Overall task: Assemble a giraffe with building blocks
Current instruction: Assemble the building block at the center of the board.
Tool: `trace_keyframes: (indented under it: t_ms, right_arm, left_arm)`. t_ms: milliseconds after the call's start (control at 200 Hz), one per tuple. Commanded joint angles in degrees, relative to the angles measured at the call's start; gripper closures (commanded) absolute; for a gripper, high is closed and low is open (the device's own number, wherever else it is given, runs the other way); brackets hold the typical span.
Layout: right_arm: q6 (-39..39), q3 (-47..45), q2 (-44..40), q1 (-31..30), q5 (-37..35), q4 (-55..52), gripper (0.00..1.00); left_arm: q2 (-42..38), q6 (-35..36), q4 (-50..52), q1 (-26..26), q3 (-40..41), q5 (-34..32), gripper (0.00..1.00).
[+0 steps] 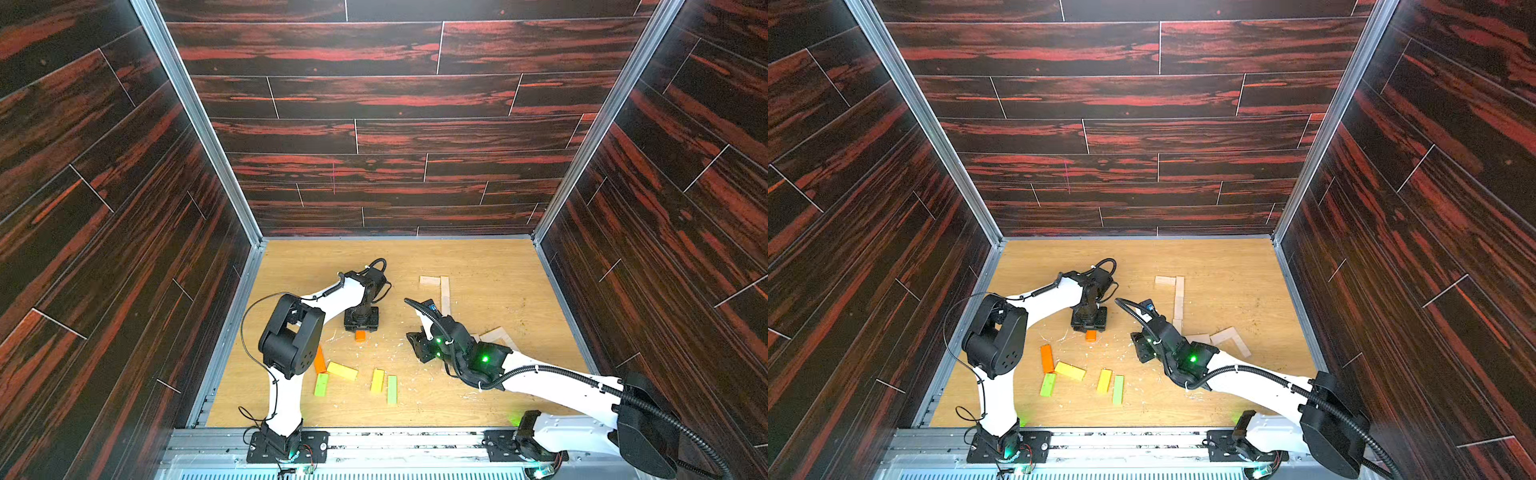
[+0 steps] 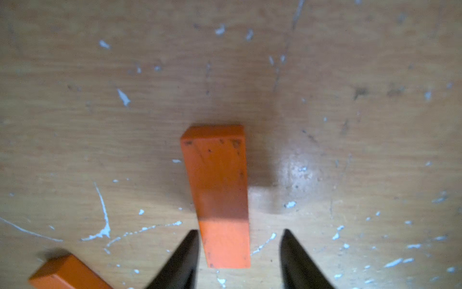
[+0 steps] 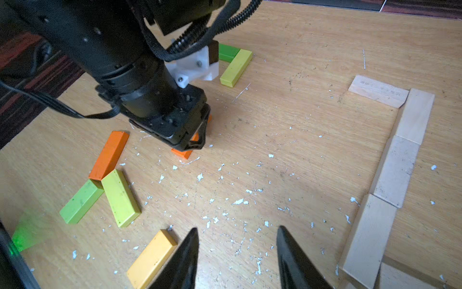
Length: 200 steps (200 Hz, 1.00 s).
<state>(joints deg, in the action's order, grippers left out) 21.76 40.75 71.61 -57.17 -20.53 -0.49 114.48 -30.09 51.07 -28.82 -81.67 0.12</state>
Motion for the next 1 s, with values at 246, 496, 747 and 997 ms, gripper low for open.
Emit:
trace_keyframes:
  t_ms: [246, 496, 747, 997]
  right_arm:
    - [-0.3, 0.2, 0.4, -0.2, -0.2, -0.5, 0.49]
    - [-0.2, 0.2, 0.6, -0.2, -0.1, -0.3, 0.49]
    - [-0.4, 0.9, 0.5, -0.2, 0.1, -0.5, 0.49]
    - [-0.1, 0.8, 0.6, -0.2, 0.1, -0.8, 0.49]
  left_arm:
    - [1.9, 0.5, 2.6, 0.1, -1.8, -1.5, 0.47]
    - [3.1, 2.0, 4.1, 1.1, -4.9, -1.8, 0.71]
    - [6.1, 3.5, 5.7, 3.5, -10.6, -1.4, 0.77]
    - [9.1, 4.1, 5.9, 4.2, -13.3, -0.4, 0.77]
